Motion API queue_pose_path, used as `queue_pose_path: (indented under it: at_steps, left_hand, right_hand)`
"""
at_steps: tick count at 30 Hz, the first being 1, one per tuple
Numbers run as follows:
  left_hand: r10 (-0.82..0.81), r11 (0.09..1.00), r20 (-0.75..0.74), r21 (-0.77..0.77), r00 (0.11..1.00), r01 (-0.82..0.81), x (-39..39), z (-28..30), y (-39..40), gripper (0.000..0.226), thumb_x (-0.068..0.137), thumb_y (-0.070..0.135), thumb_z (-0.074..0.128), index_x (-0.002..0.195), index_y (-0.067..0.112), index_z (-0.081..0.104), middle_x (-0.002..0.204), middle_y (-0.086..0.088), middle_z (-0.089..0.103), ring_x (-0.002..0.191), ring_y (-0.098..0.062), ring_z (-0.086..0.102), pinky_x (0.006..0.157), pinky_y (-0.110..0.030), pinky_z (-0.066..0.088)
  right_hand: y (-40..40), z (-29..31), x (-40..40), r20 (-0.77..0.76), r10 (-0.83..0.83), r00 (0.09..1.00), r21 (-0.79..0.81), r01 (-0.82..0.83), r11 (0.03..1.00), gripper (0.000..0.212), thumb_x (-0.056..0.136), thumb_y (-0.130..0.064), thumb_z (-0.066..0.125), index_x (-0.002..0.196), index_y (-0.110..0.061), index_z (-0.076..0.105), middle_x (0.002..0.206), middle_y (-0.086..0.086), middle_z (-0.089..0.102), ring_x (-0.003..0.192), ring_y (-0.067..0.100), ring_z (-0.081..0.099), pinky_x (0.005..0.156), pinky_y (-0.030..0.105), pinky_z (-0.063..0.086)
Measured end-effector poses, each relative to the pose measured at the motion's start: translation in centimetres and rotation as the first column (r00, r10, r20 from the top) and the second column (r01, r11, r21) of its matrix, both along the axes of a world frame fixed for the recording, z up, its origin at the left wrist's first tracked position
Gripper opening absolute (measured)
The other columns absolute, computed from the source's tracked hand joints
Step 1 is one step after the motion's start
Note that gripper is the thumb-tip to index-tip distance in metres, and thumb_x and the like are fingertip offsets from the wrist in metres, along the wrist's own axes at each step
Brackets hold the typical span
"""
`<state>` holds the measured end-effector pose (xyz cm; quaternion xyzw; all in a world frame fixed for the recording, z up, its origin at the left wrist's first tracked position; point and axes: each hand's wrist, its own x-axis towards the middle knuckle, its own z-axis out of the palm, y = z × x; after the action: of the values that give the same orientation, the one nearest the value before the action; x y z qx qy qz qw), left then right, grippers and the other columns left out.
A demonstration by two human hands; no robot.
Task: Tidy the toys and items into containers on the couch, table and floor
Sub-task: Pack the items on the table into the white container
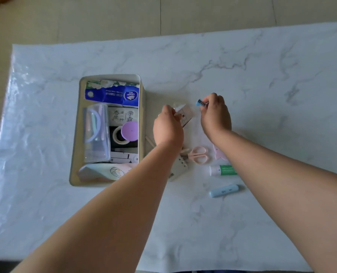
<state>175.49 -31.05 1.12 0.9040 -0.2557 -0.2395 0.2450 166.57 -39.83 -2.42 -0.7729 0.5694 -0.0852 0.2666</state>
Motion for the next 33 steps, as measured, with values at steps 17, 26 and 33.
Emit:
queue_pose_path:
  at_steps: [17, 26, 33]
  left_hand:
    - [-0.001, 0.992, 0.324, 0.122, 0.946, -0.041, 10.0, 2.3, 12.7, 0.038, 0.090, 0.034, 0.058, 0.124, 0.018, 0.051, 0.129, -0.008, 0.051, 0.119, -0.028, 0.042, 0.096, -0.036, 0.034]
    - [-0.386, 0.880, 0.257, 0.390, 0.886, 0.270, 6.8, 0.1, 11.0, 0.022, 0.082, 0.014, 0.050, 0.104, 0.018, 0.050, 0.098, -0.007, 0.069, 0.105, -0.028, 0.052, 0.089, -0.036, 0.031]
    - [-0.322, 0.902, 0.279, 0.382, 0.905, 0.203, 9.8, 0.1, 12.3, 0.030, 0.077, 0.007, 0.049, 0.104, 0.019, 0.056, 0.096, -0.008, 0.069, 0.098, -0.028, 0.058, 0.090, -0.036, 0.033]
  right_hand:
    - [8.1, 4.0, 10.6, 0.124, 0.149, 0.981, 0.115, -0.163, 0.980, 0.026, 0.091, -0.014, 0.057, 0.117, -0.015, 0.056, 0.101, 0.005, 0.069, 0.099, 0.026, 0.062, 0.082, 0.032, 0.049]
    - [9.7, 0.3, 7.0, -0.072, 0.176, 0.982, 0.259, -0.152, 0.954, 0.019, 0.090, -0.020, 0.057, 0.107, -0.023, 0.066, 0.110, 0.004, 0.068, 0.105, 0.027, 0.061, 0.085, 0.029, 0.048]
    - [10.2, -0.5, 7.9, -0.139, 0.243, 0.960, 0.267, -0.200, 0.943, 0.019, 0.088, -0.025, 0.059, 0.105, -0.027, 0.067, 0.111, 0.003, 0.069, 0.108, 0.027, 0.060, 0.090, 0.031, 0.048]
